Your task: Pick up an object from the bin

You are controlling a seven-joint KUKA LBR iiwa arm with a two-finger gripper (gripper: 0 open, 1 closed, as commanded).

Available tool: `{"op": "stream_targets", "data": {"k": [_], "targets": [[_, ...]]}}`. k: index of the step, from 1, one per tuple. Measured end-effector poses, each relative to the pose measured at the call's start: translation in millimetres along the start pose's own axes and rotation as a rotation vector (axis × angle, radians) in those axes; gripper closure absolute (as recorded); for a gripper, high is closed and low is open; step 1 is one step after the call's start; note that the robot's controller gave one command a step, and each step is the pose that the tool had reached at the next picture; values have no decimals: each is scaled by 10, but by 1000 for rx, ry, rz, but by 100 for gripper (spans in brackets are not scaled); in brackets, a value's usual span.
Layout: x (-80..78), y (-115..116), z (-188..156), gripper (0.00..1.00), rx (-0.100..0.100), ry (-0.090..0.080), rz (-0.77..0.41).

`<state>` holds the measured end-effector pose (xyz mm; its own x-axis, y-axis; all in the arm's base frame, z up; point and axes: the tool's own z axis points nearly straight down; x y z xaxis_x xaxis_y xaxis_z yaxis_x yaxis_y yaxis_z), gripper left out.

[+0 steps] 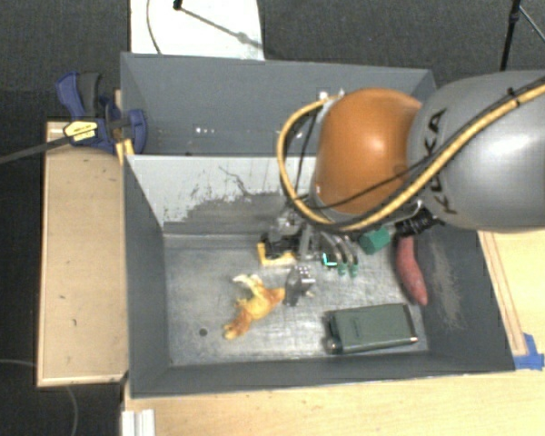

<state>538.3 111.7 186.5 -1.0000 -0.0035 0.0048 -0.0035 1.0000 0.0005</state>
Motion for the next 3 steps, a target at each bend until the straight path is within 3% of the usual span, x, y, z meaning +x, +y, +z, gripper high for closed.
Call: {"op": "stream_targets", "data": {"k": [1,2,3], "targets": [[-18,-4,-35,0,-1,-7,3],[326,-161,958,100,1,-18,-15],[330,-161,961,100,1,-17,-13]]}}
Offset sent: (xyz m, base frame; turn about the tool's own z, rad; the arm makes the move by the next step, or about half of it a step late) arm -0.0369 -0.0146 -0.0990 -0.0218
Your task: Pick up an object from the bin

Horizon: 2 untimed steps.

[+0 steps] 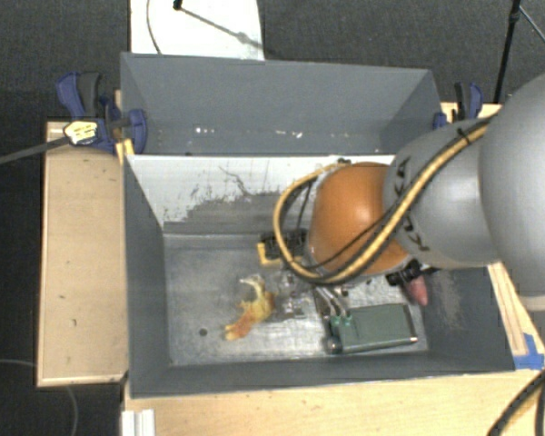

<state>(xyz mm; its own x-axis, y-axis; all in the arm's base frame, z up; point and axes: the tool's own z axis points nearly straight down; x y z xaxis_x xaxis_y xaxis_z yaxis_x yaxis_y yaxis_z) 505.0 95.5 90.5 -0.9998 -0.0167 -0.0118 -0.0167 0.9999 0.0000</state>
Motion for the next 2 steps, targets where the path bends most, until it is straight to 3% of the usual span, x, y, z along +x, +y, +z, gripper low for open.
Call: {"op": "stream_targets", "data": {"k": [1,2], "targets": [[-12,-7,-220,100,0,14,8],[-14,-11,-468,100,-1,5,4]]}}
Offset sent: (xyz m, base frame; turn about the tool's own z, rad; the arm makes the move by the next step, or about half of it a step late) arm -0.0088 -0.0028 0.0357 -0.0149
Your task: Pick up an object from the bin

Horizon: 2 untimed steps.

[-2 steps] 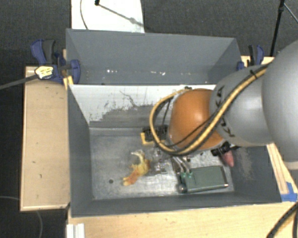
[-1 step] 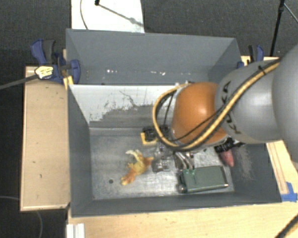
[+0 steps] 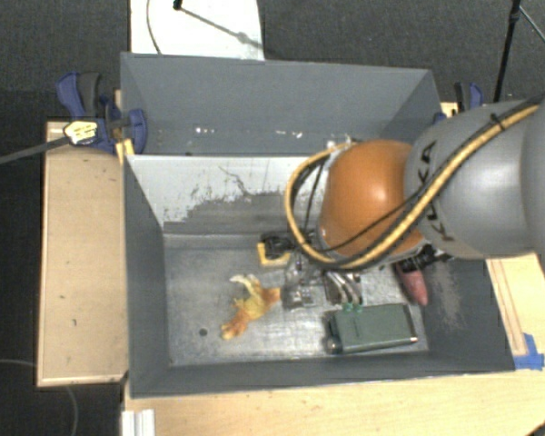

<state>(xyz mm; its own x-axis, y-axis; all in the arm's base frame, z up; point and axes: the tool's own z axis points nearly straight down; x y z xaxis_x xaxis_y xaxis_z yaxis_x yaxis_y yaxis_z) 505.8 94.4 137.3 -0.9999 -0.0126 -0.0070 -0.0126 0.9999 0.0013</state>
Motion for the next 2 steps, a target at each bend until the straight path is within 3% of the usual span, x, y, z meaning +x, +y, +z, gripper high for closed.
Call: {"op": "stream_targets", "data": {"k": [1,2], "targets": [[-60,13,-127,100,0,5,-143],[-137,264,-295,100,0,4,-373]]}}
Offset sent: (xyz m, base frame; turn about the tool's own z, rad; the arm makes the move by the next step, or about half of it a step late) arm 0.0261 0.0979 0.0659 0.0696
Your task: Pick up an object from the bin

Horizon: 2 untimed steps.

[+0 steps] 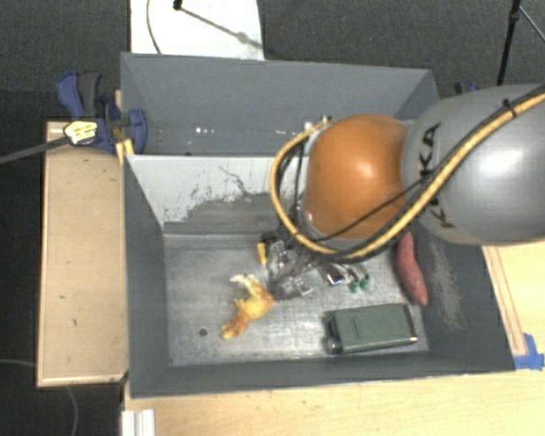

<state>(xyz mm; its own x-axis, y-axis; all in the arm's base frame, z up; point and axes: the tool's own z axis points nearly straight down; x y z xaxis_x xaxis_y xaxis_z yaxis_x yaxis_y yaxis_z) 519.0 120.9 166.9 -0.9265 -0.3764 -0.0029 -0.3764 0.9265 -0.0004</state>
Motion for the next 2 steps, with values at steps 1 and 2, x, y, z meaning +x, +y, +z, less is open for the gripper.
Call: {"op": "stream_targets", "data": {"k": [1,2], "targets": [[-290,35,-33,100,-1,-1,40],[-714,165,25,100,0,-2,-90]]}}
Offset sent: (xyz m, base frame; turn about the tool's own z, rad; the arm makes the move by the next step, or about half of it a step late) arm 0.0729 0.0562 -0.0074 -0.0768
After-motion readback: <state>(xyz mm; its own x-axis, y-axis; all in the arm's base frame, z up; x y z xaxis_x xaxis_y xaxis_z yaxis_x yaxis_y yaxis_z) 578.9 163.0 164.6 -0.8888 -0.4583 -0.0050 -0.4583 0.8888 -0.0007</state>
